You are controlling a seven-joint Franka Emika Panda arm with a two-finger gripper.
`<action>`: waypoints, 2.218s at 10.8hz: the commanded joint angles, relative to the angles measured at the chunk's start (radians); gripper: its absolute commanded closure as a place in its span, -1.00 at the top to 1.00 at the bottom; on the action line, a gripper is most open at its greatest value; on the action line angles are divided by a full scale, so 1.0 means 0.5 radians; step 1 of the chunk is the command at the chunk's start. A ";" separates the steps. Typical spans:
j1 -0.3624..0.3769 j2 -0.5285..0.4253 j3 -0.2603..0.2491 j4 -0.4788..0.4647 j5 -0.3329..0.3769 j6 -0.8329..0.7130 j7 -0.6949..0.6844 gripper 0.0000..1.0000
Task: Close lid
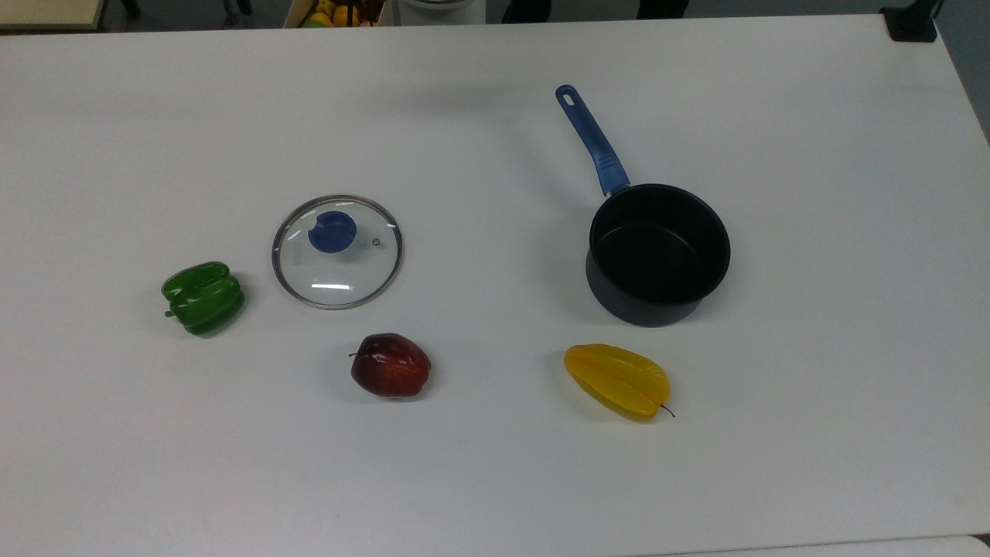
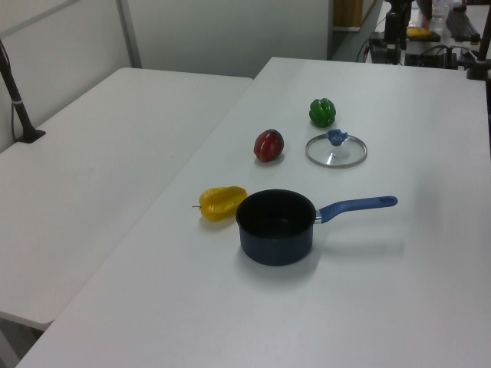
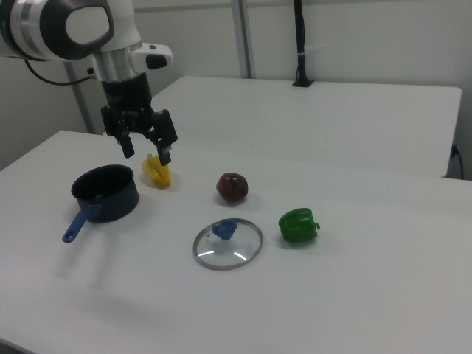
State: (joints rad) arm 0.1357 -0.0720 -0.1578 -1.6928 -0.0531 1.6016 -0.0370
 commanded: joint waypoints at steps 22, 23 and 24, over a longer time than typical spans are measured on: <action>-0.103 0.546 -0.016 -0.716 0.033 1.923 0.344 1.00; -0.109 0.573 -0.016 -0.713 0.033 1.926 0.347 1.00; -0.112 0.583 -0.016 -0.713 0.033 1.942 0.383 1.00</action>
State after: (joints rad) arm 0.0787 0.2063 -0.1618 -2.0475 -0.0512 2.5421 0.1247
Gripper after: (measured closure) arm 0.000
